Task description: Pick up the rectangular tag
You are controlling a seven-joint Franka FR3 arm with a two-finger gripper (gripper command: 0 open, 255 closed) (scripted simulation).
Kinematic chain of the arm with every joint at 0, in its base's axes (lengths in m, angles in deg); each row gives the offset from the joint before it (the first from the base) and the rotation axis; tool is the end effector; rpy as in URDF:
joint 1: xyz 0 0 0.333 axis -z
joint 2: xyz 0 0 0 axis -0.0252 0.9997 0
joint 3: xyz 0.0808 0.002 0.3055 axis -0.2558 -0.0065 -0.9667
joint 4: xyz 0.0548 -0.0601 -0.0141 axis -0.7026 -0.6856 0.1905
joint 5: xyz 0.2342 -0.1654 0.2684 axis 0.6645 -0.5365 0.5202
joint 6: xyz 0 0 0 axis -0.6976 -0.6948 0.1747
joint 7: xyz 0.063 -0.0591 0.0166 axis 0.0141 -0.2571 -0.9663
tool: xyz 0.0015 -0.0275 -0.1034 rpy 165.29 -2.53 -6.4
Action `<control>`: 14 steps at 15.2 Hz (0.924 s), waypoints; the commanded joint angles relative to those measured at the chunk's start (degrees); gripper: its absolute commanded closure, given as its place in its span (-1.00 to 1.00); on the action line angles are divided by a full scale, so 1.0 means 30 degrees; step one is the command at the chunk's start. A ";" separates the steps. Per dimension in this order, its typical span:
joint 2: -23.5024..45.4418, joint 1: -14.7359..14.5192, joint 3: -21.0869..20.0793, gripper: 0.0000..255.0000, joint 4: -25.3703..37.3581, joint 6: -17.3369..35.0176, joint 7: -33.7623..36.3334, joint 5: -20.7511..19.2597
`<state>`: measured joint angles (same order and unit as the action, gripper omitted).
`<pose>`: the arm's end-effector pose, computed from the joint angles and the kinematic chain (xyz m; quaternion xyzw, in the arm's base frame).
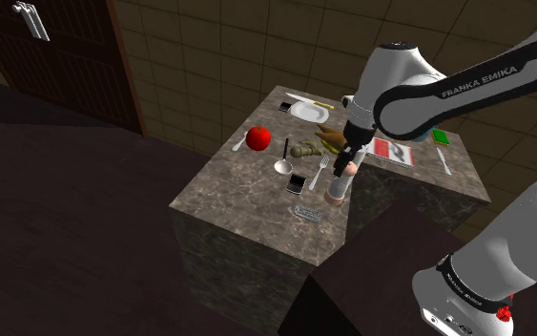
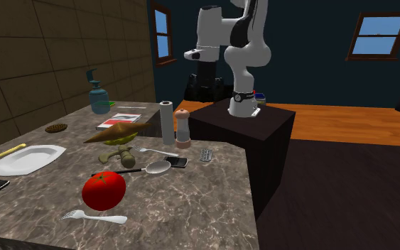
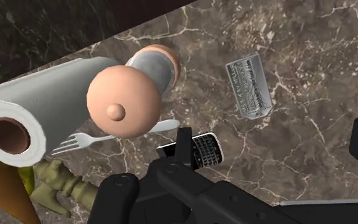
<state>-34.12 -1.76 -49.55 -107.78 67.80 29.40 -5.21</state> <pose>0.3855 0.0301 0.3307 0.9904 0.1355 0.0035 0.0289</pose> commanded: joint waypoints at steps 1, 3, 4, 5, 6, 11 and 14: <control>0.1204 -0.0085 0.0053 -1.00 -0.0467 0.1682 -0.0253 0.0029; 0.2823 -0.0181 0.0053 -1.00 -0.0459 0.3264 -0.0442 0.0054; 0.3665 -0.0227 0.0046 -1.00 -0.0407 0.4040 -0.0537 0.0067; 0.4524 -0.0272 0.0036 -1.00 -0.0324 0.4801 -0.0634 0.0080; 0.5397 -0.0314 0.0019 -1.00 -0.0210 0.5545 -0.0731 0.0092; 0.9879 -0.0452 -0.0158 -1.00 0.0805 0.8931 -0.1174 0.0078; 1.2572 -0.0536 -0.0266 -1.00 0.1744 1.0631 -0.1362 -0.0053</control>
<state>0.60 -3.25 -50.29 -103.58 97.72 25.49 -5.18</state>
